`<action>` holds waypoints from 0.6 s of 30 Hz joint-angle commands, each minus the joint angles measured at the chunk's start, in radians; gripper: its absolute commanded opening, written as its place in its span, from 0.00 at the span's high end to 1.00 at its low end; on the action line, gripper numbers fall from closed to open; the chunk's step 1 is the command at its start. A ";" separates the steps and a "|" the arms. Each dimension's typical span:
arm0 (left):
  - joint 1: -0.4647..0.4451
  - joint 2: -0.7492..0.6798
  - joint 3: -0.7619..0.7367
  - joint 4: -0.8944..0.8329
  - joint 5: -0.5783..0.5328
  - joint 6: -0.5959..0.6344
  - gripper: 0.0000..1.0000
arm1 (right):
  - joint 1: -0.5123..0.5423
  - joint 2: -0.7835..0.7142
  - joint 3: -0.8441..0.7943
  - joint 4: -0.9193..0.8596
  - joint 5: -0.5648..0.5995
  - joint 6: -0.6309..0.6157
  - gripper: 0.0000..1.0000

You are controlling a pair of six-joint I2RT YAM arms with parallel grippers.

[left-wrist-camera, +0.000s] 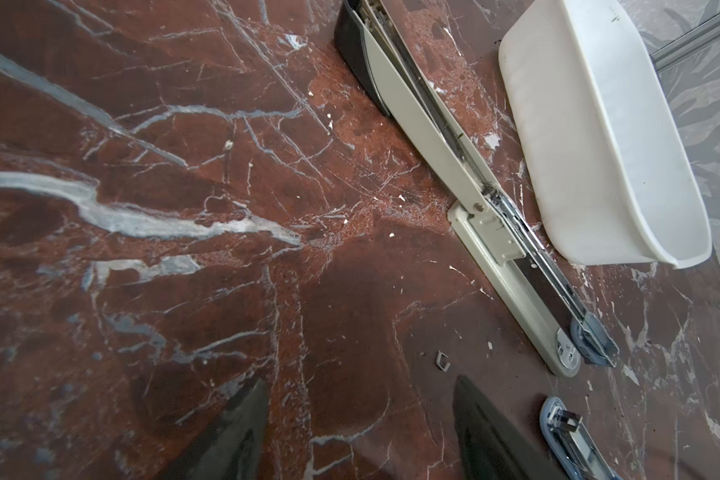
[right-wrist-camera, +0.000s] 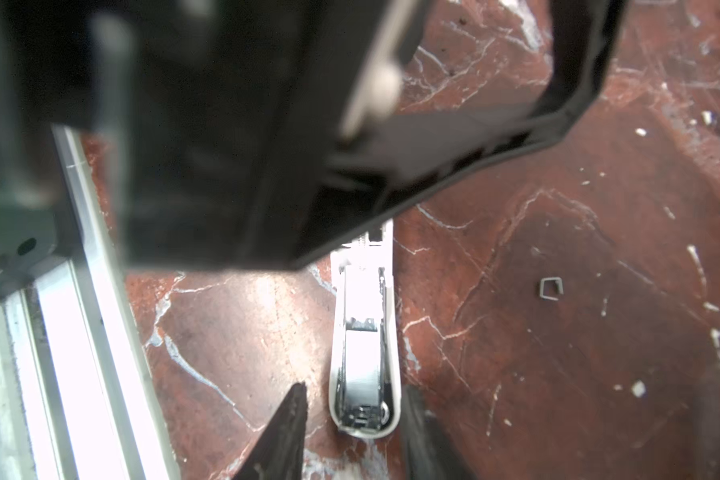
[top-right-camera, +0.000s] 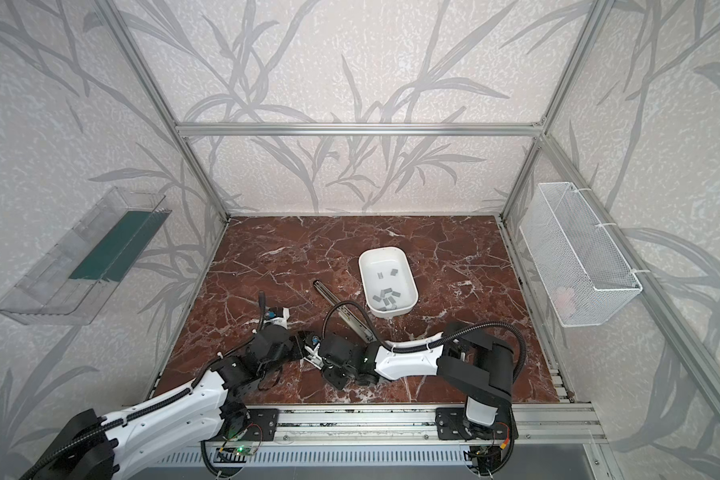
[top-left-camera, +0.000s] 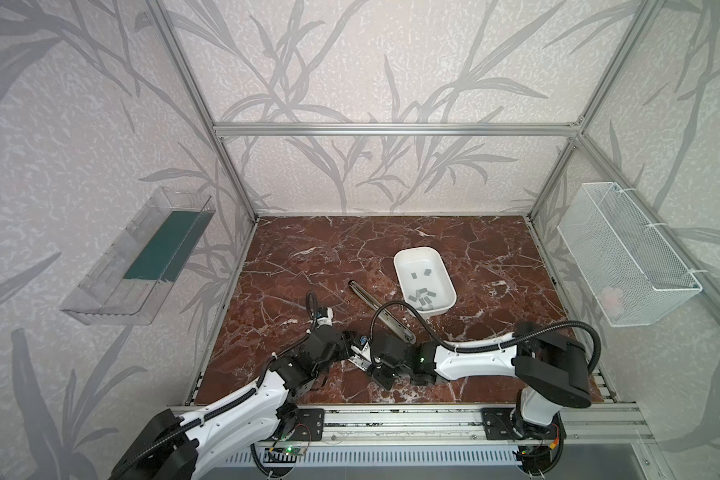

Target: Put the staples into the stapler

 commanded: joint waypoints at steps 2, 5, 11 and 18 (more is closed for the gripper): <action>-0.007 0.023 -0.014 0.034 0.005 -0.006 0.28 | 0.011 0.028 -0.018 0.038 0.031 0.019 0.70; -0.008 0.044 -0.014 0.057 0.023 -0.003 0.28 | 0.013 0.027 -0.034 0.059 0.047 0.037 0.75; -0.017 0.100 -0.013 0.119 0.043 0.000 0.29 | 0.014 0.035 -0.066 0.099 0.063 0.049 0.78; -0.035 0.128 -0.011 0.156 0.046 -0.002 0.34 | 0.019 0.013 -0.095 0.131 0.065 0.057 0.83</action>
